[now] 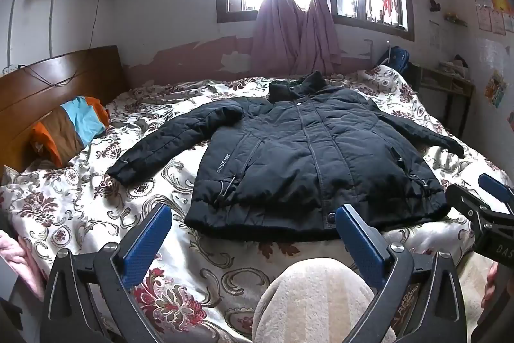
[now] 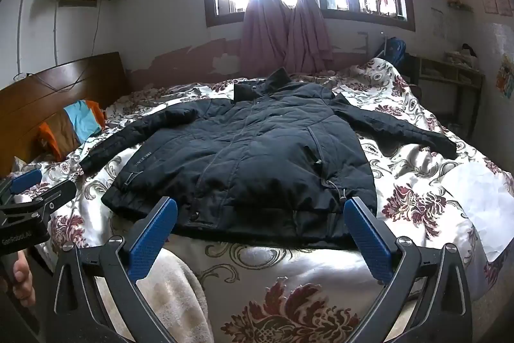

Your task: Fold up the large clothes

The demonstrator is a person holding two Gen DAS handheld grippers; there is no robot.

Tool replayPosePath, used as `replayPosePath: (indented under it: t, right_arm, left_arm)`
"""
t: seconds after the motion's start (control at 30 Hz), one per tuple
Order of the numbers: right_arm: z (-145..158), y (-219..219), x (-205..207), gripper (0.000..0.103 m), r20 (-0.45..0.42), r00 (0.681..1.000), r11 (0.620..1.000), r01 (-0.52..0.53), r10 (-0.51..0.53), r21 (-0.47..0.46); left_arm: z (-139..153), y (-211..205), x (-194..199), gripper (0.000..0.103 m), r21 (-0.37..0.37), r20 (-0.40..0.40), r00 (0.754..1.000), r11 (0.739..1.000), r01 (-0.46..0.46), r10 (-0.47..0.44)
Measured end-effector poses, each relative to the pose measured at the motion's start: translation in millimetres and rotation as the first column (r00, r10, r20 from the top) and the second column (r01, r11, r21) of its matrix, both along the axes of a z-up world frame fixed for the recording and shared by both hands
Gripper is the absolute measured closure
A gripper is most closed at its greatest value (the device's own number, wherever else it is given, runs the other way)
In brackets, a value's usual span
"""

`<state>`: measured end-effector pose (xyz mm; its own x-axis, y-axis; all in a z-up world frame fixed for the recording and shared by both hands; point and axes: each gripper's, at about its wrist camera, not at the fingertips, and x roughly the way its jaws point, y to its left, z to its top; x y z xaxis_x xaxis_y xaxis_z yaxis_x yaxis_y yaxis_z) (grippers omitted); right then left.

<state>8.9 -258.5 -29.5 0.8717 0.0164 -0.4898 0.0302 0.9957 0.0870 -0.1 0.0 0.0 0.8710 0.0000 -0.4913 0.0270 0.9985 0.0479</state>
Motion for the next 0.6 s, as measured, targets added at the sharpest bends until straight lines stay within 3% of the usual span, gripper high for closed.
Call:
replayPosePath:
  t: [0.6]
  right_arm:
    - [-0.9, 0.5, -0.1, 0.001, -0.004, 1.0, 1.0, 0.0, 0.0, 0.001]
  left_arm:
    - [0.1, -0.2, -0.2, 0.0, 0.005, 0.002, 1.0, 1.0, -0.001, 0.001]
